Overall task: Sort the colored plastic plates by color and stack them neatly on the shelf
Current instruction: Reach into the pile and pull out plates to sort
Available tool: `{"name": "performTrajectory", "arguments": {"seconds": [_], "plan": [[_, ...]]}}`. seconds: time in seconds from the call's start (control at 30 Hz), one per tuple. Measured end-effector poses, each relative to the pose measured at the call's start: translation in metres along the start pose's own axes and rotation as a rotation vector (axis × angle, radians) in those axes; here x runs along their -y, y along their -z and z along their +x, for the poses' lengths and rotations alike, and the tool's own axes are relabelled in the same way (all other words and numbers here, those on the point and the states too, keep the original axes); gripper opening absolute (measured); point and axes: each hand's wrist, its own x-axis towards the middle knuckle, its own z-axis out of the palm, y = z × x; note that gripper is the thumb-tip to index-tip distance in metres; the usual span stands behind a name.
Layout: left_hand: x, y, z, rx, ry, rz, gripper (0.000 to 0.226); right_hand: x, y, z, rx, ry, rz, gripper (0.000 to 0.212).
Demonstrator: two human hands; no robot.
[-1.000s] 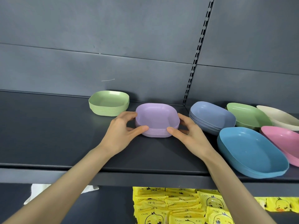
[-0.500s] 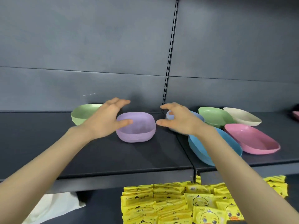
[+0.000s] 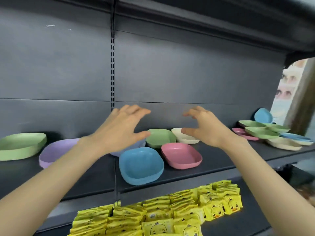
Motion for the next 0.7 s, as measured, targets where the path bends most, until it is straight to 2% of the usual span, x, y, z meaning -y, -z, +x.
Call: {"name": "performTrajectory", "arguments": {"seconds": [0.3, 0.7], "plan": [[-0.131, -0.056, 0.053, 0.059, -0.029, -0.029, 0.059, -0.131, 0.046, -0.065, 0.043, -0.070, -0.101, 0.056], [-0.218, -0.152, 0.185, 0.103, -0.111, -0.122, 0.057, -0.301, 0.058, -0.043, 0.003, -0.142, -0.130, 0.050]]}}
